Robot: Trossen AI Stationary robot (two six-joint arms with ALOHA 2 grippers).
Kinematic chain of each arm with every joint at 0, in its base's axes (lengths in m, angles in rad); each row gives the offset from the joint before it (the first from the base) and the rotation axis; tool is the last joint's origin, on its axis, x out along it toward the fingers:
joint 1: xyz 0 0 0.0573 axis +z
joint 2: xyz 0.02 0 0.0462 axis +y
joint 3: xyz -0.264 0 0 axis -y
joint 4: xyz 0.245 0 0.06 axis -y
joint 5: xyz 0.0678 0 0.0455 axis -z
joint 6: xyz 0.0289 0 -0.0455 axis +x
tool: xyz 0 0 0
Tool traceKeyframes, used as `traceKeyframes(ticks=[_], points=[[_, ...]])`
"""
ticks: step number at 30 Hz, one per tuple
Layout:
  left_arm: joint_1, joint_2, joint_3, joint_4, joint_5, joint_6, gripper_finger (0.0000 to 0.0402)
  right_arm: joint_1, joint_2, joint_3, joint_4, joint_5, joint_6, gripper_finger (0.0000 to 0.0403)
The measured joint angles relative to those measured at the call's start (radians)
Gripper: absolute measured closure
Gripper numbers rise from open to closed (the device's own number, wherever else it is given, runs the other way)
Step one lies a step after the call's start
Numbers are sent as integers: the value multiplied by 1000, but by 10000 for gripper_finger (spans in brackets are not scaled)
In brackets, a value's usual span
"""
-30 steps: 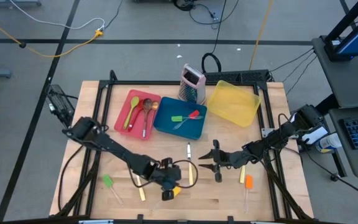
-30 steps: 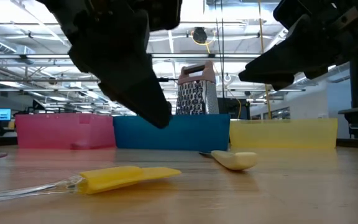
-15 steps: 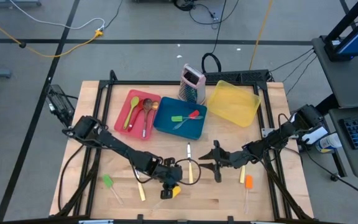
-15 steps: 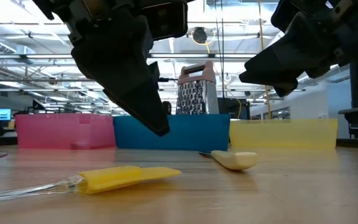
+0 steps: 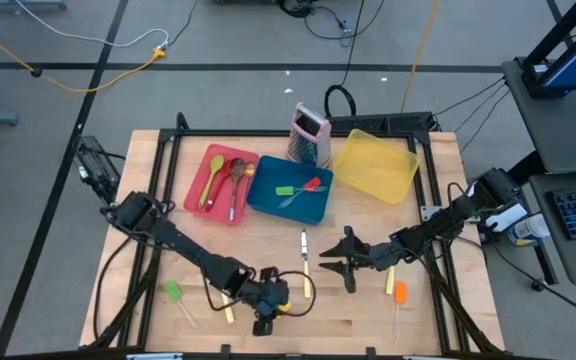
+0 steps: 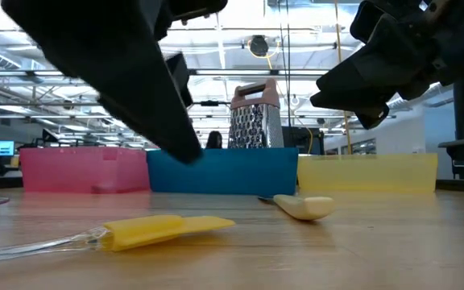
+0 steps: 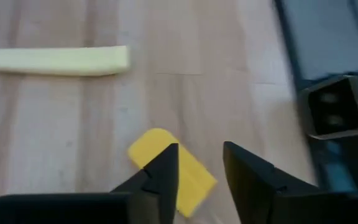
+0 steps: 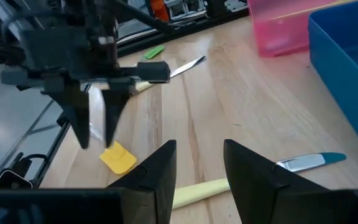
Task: Pick & Place Kitchen Items
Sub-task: Put the yellow spatula into the blue bin
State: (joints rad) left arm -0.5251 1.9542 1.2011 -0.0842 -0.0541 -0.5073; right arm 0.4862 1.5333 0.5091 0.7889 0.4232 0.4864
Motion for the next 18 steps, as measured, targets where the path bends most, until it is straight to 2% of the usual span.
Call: traceKeyframes(ticks=[3, 9, 18], points=[[-6, 3, -1, -22, -66, -11, 233, 0, 0, 0, -1, 0, 0, 277], [-13, 2, 0, -71, -81, -49, 185, 0, 0, 0, -9, -4, -14, 277], [-39, 76, 2, -33, -124, -113, 176, 0, 0, 0, -15, -4, -60, 277]])
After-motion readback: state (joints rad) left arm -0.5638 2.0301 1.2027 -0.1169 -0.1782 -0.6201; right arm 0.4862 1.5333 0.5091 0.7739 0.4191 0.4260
